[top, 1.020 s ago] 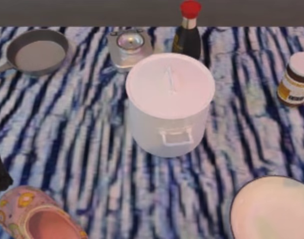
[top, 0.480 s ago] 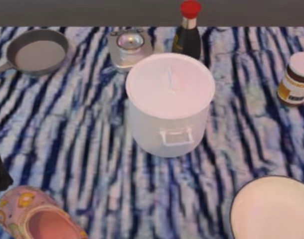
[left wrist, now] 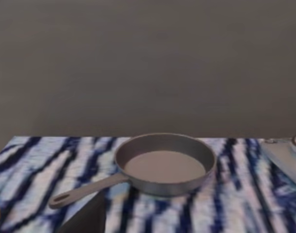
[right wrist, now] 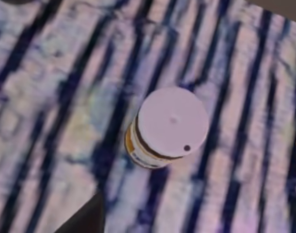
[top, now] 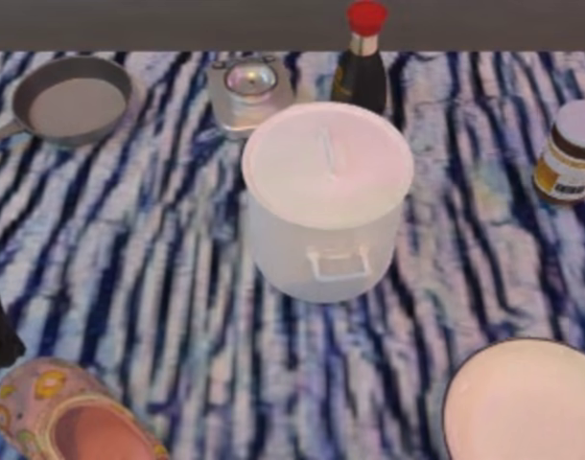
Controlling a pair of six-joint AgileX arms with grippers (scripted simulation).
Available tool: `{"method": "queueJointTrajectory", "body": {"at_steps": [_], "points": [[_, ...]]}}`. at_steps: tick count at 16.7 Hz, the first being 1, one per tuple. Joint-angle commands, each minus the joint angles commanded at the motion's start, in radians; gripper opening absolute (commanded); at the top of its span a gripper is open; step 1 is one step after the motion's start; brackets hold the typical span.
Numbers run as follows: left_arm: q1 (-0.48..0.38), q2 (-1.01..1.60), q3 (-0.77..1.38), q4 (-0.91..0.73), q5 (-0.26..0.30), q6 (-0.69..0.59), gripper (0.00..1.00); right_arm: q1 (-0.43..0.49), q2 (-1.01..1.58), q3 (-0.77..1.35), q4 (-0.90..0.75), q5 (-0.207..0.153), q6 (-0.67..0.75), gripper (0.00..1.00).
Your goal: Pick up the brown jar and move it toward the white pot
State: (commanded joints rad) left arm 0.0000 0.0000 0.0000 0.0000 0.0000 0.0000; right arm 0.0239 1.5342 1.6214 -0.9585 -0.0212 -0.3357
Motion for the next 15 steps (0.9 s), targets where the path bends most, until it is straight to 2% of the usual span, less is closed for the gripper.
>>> {"method": "queueJointTrajectory", "body": {"at_steps": [9,15], "points": [[0.000,0.000,0.000,0.000,0.000,0.000,1.00,-0.006,0.873,0.911,-0.529,0.022,-0.212,1.00],[0.000,0.000,0.000,0.000,0.000,0.000,1.00,-0.006,1.197,1.243,-0.721,0.030,-0.294,1.00]]}}
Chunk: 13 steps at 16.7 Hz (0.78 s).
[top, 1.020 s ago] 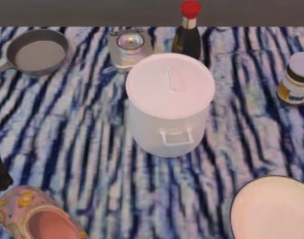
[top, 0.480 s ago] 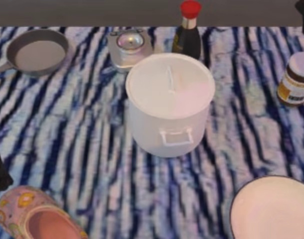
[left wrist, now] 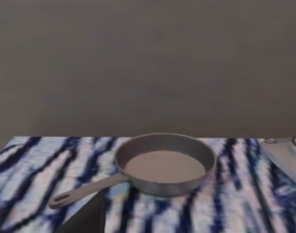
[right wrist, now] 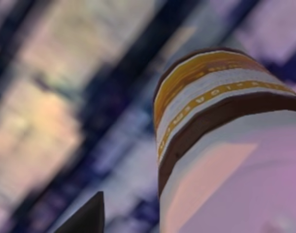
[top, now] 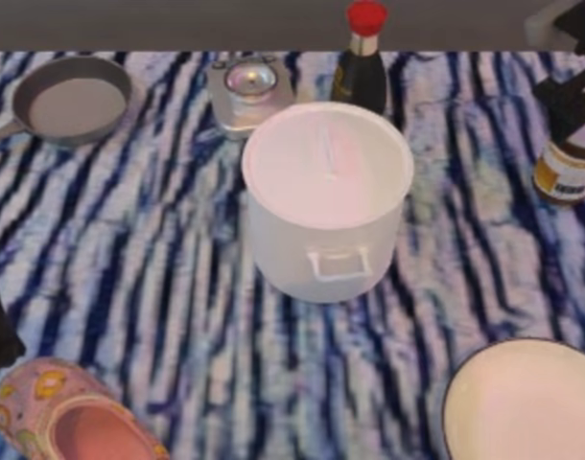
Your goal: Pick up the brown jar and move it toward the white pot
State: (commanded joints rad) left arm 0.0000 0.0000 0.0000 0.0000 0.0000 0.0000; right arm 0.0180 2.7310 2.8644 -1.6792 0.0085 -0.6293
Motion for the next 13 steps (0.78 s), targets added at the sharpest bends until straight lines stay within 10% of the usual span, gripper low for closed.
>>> {"method": "queueJointTrajectory", "body": {"at_steps": [13], "points": [[0.000,0.000,0.000,0.000,0.000,0.000,1.00,0.003,-0.015,-0.139,0.103,0.000,-0.007,1.00]]}}
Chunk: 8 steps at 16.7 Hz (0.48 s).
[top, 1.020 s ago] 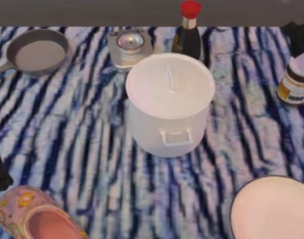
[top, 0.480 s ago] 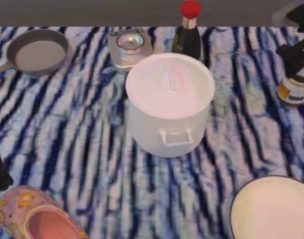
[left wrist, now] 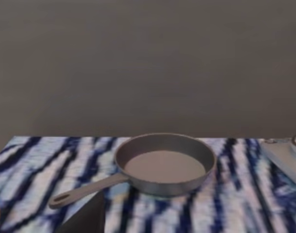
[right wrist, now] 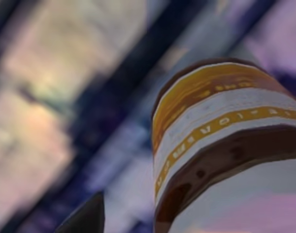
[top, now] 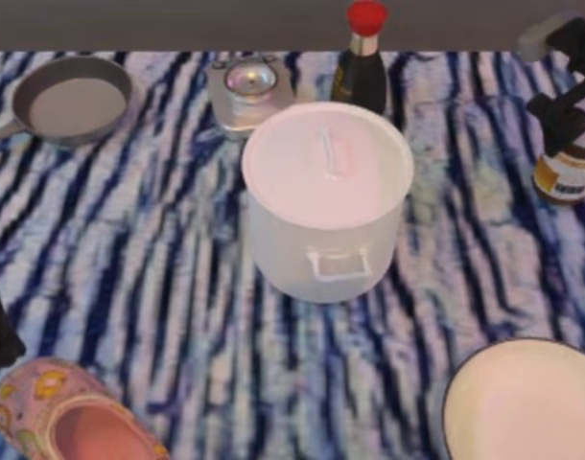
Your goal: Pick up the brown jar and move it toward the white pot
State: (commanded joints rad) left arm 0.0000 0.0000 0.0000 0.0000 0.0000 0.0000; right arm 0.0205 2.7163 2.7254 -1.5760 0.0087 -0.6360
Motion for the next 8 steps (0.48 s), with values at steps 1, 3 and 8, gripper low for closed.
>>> {"method": "queueJointTrajectory", "body": {"at_steps": [1,3,8], "points": [[0.000,0.000,0.000,0.000,0.000,0.000,1.00,0.000,-0.018,-0.062,0.039,0.000,0.000,1.00],[0.000,0.000,0.000,0.000,0.000,0.000,1.00,0.000,-0.051,-0.177,0.115,-0.001,-0.001,1.00],[0.000,0.000,0.000,0.000,0.000,0.000,1.00,-0.001,-0.083,-0.289,0.203,-0.001,-0.002,1.00]]}}
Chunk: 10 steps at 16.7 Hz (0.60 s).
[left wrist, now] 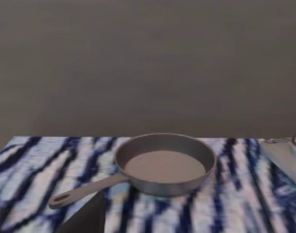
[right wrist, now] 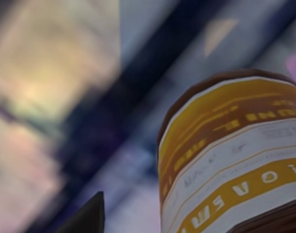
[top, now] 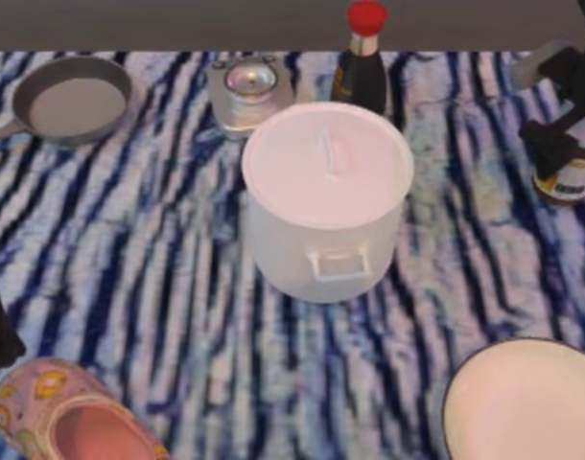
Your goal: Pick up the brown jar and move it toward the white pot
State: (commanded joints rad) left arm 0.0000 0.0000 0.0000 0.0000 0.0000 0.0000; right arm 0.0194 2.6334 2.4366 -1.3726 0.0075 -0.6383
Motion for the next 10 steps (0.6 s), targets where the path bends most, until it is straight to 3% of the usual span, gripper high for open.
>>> {"method": "queueJointTrajectory", "body": {"at_steps": [3,10], "points": [[0.000,0.000,0.000,0.000,0.000,0.000,1.00,0.000,0.000,0.000,0.000,0.000,0.000,1.00],[0.000,0.000,0.000,0.000,0.000,0.000,1.00,0.000,0.000,0.000,0.000,0.000,0.000,0.47]]}}
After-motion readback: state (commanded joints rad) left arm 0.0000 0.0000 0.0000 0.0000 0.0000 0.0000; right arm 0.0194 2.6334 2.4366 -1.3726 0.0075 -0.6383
